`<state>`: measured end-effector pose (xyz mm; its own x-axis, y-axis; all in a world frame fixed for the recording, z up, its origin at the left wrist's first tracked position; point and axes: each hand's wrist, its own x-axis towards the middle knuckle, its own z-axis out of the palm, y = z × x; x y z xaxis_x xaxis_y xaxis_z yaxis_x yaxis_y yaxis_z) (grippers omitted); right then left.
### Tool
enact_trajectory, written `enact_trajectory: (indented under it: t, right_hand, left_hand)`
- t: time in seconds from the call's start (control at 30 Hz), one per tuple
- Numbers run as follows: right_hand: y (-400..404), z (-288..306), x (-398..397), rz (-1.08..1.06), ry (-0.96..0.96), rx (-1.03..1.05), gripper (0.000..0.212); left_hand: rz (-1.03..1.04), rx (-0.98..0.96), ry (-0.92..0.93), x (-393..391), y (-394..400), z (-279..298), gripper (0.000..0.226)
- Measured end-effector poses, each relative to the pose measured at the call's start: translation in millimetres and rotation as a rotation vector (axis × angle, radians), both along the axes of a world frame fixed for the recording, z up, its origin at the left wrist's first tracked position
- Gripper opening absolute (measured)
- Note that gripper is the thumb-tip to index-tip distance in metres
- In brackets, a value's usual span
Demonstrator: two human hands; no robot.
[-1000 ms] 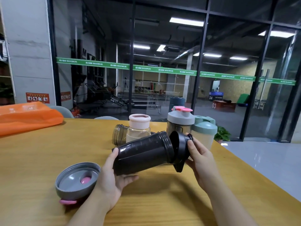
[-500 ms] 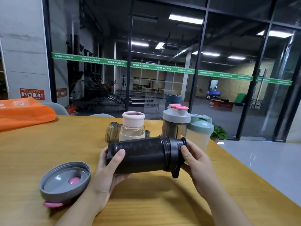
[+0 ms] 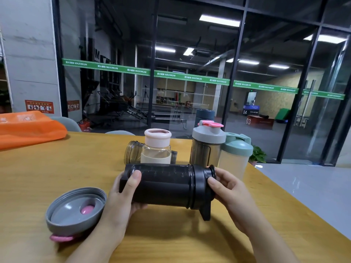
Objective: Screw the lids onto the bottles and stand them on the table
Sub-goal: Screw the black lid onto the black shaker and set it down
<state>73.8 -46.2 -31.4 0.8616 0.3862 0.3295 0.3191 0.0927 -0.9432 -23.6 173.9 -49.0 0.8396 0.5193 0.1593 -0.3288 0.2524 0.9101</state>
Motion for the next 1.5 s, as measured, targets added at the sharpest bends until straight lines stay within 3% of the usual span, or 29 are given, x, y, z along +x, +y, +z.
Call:
enact_trajectory:
  t: [0.07,0.33,0.43,0.53,0.57,0.67,0.73,0.9,1.07,1.33,1.5]
  right_hand:
    - [0,2,-2,0.01,0.028,-0.005,0.044]
    - [7,2,-5,-0.028,0.124,-0.083,0.058]
    - [8,1,-4,-0.068,0.086,-0.064,0.049]
    - [3,4,-3,-0.063,0.042,-0.045,0.022]
    - [2,5,-3,-0.041,0.031,-0.025,0.026]
    - [-2,4,-2,0.04,-0.024,-0.029,0.068]
    - [-3,4,-3,0.106,-0.06,-0.069,0.076]
    - [-3,3,-5,0.164,-0.101,-0.158,0.077]
    - [-4,2,-6,0.053,-0.154,-0.255,0.08]
    - [-2,3,-6,-0.012,-0.207,-0.249,0.059]
    - [-3,1,-5,-0.066,-0.268,-0.271,0.06]
  left_hand:
    - [-0.011,0.009,-0.004,0,-1,-1,0.077]
    - [-0.084,-0.008,-0.018,-1,-2,0,0.093]
    - [-0.089,-0.039,-0.003,-2,-3,2,0.078]
    - [-0.125,-0.106,0.03,-3,-4,4,0.064]
    - [-0.138,-0.14,0.042,-3,-5,4,0.062]
    - [-0.134,-0.243,0.073,-4,-6,7,0.055]
    - [-0.113,-0.28,0.079,-3,-6,10,0.043]
    - [-0.076,-0.323,0.102,-2,-6,11,0.03]
    - [-0.056,-0.312,0.103,-3,-8,13,0.025]
    - [-0.064,-0.291,0.103,-4,-7,13,0.034]
    - [-0.084,-0.277,0.096,-4,-8,12,0.042]
